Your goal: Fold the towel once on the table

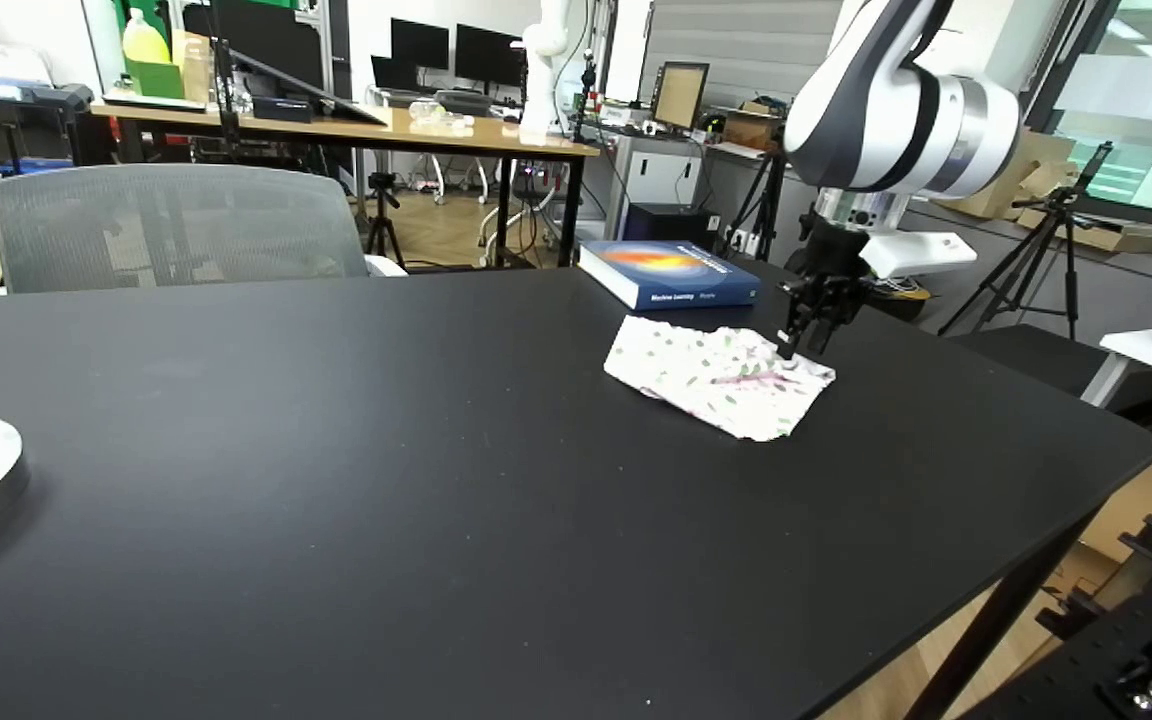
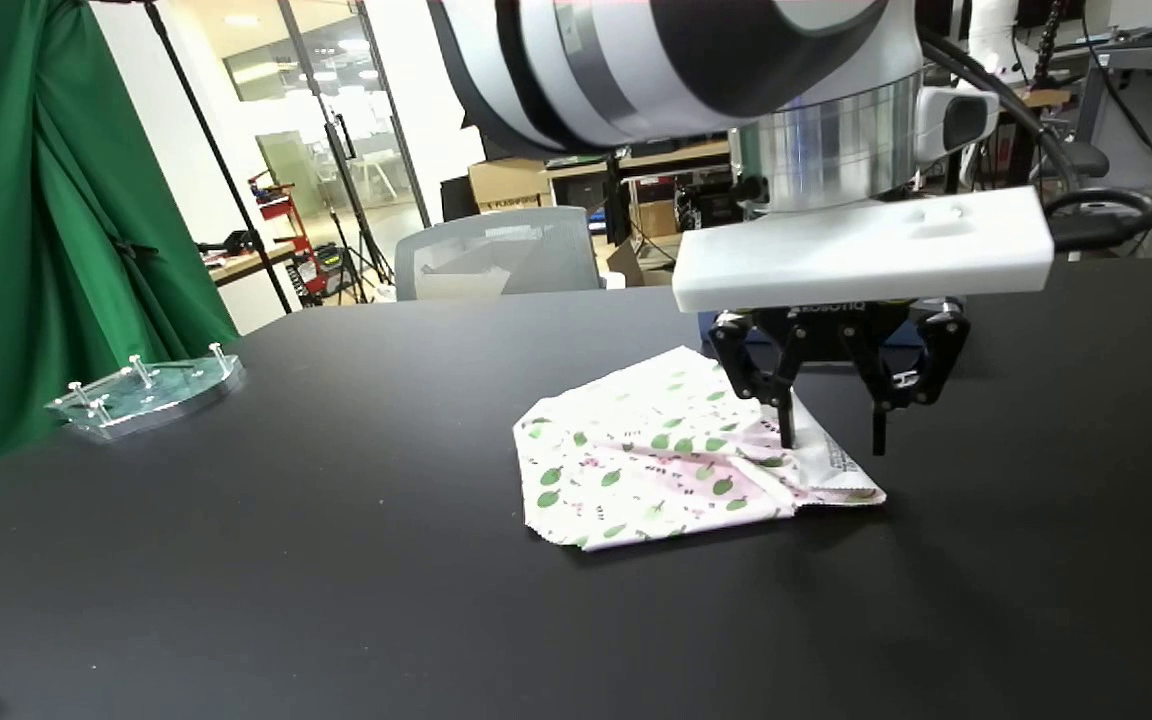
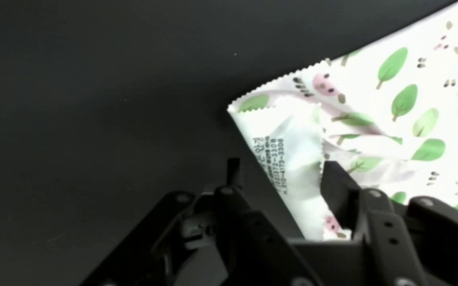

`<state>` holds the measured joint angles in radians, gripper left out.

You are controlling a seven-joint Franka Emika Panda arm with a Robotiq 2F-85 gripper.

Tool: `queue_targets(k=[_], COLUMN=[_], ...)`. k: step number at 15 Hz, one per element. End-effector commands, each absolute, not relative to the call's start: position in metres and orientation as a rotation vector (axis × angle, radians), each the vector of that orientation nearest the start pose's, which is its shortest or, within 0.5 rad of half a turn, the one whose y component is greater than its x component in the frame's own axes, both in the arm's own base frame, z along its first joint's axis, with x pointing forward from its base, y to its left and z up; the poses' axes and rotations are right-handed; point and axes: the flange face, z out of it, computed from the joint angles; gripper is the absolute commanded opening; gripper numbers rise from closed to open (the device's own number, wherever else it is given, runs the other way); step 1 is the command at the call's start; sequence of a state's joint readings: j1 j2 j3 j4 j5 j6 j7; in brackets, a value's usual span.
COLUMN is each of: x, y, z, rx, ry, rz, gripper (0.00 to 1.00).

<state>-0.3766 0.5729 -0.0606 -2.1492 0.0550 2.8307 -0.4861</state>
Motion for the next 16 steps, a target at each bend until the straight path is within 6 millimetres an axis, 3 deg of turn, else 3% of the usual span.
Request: queue_targets(k=[1,5,11,12,14,16], x=[0.5238,0.5234,0.5215,0.5208,0.5202,0.5195], y=[-0.2498,-0.2494,-0.2491,-0.2493,-0.2481,-0.247], z=[0.1421,0.1411,0.1382,0.1372,0.136,0.1349], rx=[-3.199,-3.199,-3.201,-3.199,-3.189,-3.186], ry=[0.021,0.016,0.008,0.013,-0.01,-0.025], rz=[-0.162,-0.157,-0.139,-0.121,-0.103,-0.08], gripper=[0.25,0.01,0.0,0.26,0.31,0.46])
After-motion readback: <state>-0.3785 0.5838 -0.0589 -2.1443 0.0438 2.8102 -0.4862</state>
